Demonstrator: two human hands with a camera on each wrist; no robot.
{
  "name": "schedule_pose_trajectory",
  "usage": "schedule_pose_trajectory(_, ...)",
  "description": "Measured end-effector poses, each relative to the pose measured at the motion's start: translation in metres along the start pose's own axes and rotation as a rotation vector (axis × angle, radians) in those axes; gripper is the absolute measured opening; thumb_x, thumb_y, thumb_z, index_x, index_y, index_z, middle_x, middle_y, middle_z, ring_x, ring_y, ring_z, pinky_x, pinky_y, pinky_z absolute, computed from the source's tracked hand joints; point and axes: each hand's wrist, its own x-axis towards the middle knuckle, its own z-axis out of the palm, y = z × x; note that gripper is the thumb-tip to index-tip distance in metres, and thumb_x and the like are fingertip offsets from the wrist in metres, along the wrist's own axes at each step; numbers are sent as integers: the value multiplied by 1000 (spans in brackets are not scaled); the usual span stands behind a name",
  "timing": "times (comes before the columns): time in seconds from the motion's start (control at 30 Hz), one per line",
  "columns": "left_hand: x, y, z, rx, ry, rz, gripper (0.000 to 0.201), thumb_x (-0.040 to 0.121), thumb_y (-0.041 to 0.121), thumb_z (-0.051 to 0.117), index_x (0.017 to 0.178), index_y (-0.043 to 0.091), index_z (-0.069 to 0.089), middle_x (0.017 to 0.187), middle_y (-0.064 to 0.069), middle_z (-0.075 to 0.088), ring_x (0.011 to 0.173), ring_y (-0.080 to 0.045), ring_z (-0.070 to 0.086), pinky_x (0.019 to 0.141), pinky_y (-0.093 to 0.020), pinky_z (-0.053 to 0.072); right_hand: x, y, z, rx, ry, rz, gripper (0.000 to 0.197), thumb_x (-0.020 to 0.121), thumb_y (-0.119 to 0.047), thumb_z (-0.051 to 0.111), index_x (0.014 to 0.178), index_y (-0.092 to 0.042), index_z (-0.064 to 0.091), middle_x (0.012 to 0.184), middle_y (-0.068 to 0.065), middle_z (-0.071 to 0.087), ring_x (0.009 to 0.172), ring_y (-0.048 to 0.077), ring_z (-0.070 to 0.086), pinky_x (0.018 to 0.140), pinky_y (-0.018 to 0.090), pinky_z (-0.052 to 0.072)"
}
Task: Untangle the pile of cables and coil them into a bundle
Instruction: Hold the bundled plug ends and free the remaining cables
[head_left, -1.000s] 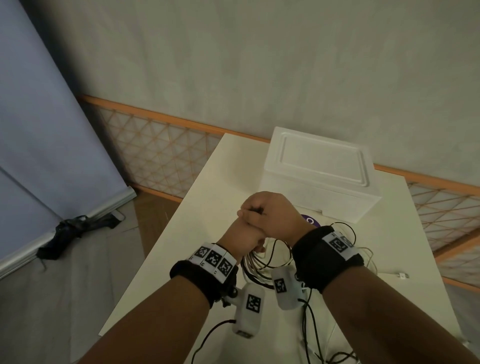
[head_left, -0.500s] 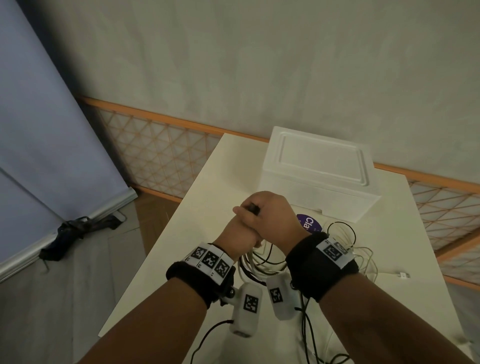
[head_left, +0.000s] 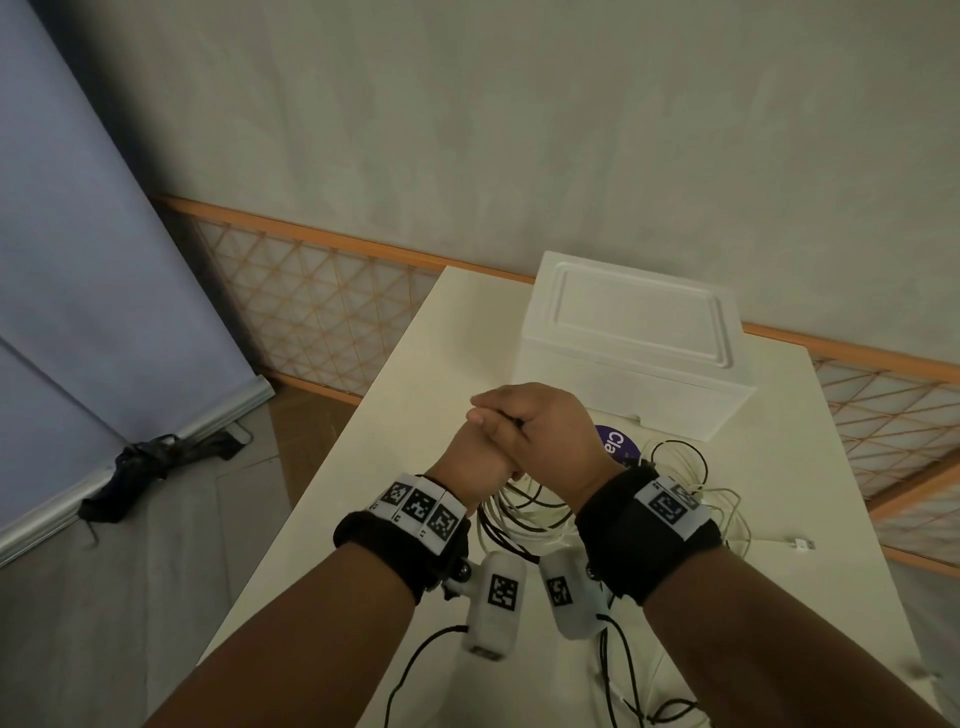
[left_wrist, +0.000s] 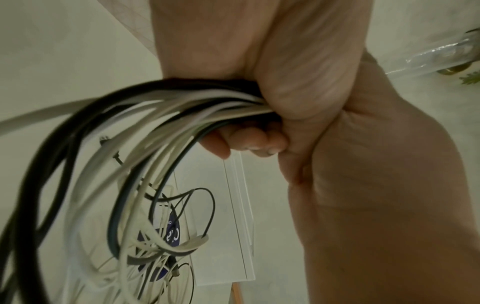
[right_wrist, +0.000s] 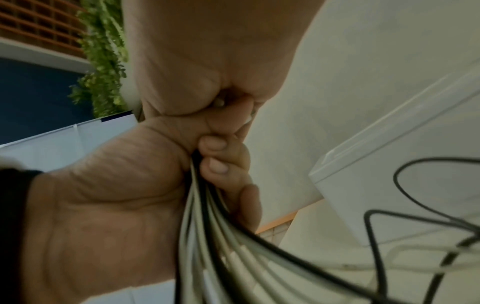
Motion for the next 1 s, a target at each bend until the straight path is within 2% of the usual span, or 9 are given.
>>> schedule_pose_trajectory(0.1, -5, 1, 5, -88, -4, -19, 19, 79, 23, 42, 79, 10, 57, 84, -25, 60, 77, -32, 58, 74, -48, 50, 3, 1, -7, -50, -142, -19, 52, 88, -52, 44, 119, -16, 66, 121, -1, 66, 115, 12, 57, 95, 17, 36)
schedule_pose_trajectory(0.23, -6, -2, 5, -258, -10, -73, 17, 90, 4, 49, 78, 13, 57, 68, -1, 54, 62, -13, 51, 58, -27, 44, 4, 5, -17, 327, -223, 98, 69, 79, -21, 74, 140, -20, 42, 145, -4, 44, 132, 5, 41, 109, 19, 29)
schedule_pose_trajectory(0.3, -5, 0, 4, -234, -19, -62, 8, 83, 12, 53, 79, 15, 59, 60, 8, 55, 56, -9, 49, 54, -24, 43, 3, 8, -24, 435, -164, 139, 76, 75, -23, 79, 141, -25, 40, 144, -12, 40, 130, -8, 36, 106, 9, 27)
schedule_pose_trajectory(0.37, -5, 4, 3, -231, -28, -74, 7, 81, 13, 52, 77, 14, 57, 53, 10, 52, 53, -10, 46, 54, -26, 45, 2, 7, -27, 334, -124, 97, 63, 79, -30, 75, 135, -26, 48, 138, -15, 45, 122, -19, 35, 100, 2, 27)
schedule_pose_trajectory(0.47, -5, 4, 5, -197, -75, -70, 20, 88, -1, 45, 75, 10, 56, 59, -1, 54, 56, -17, 49, 60, -34, 48, -1, 2, -21, 260, -126, -2, 35, 86, -31, 61, 118, -17, 66, 120, -9, 62, 115, -5, 52, 99, 13, 38)
schedule_pose_trajectory(0.63, -4, 5, 4, -166, -105, -70, 27, 72, 19, 52, 78, -5, 61, 70, -17, 62, 70, -29, 61, 74, -50, 52, 0, -5, -16, 201, -79, 58, 29, 91, -32, 50, 97, -15, 74, 90, -16, 68, 89, 1, 61, 80, 18, 46)
schedule_pose_trajectory(0.73, -4, 12, 3, -230, -75, -51, 36, 74, 25, 48, 85, -7, 60, 79, -20, 61, 77, -32, 60, 76, -50, 51, 4, -11, -25, 58, -131, 8, 31, 97, -31, 47, 110, -16, 70, 109, -4, 70, 107, 7, 60, 91, 23, 45)
schedule_pose_trajectory(0.87, -4, 11, 5, -324, -52, -103, 11, 92, 7, 51, 95, 17, 52, 80, -1, 57, 70, -14, 58, 65, -29, 54, 12, -15, -34, -134, -331, 1, 49, 99, -46, 33, 136, -20, 50, 137, 1, 54, 138, 11, 33, 115, 34, 22)
schedule_pose_trajectory(1.0, -2, 6, 4, -271, -45, -21, 17, 87, 3, 55, 80, 17, 59, 63, 10, 58, 58, -6, 52, 58, -24, 46, 7, -4, -40, 230, -358, 122, 68, 92, -41, 56, 149, -27, 22, 154, -7, 27, 143, 4, 17, 113, 20, 17)
